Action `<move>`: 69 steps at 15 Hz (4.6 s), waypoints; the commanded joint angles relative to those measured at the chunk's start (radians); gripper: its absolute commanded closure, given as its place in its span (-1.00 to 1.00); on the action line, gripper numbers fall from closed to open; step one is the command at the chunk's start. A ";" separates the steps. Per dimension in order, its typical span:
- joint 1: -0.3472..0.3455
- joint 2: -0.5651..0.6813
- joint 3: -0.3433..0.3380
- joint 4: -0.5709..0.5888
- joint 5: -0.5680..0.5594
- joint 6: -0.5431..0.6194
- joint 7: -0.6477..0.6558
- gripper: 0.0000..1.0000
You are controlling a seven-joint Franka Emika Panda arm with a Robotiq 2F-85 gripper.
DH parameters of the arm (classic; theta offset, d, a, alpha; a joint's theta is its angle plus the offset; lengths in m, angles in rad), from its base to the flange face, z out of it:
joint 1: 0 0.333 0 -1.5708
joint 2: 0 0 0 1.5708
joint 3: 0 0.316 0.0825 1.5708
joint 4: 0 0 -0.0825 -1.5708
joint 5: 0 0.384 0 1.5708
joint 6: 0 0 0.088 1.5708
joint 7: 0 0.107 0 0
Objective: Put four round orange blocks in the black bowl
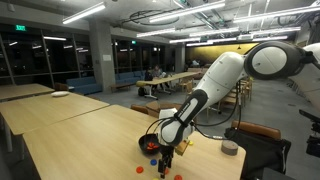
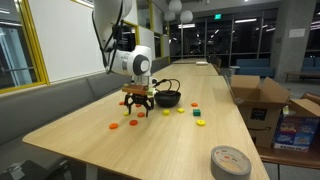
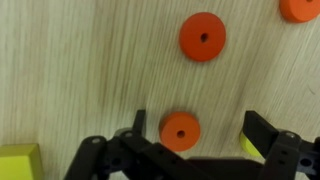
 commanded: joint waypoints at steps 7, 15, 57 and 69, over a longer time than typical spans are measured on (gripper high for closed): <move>0.029 0.022 -0.043 0.026 -0.081 0.070 0.055 -1.00; 0.044 0.028 -0.057 0.027 -0.116 0.067 0.089 -1.00; 0.123 -0.030 -0.185 0.215 -0.361 0.067 0.171 0.60; 0.100 0.110 -0.182 0.366 -0.351 0.036 0.113 0.14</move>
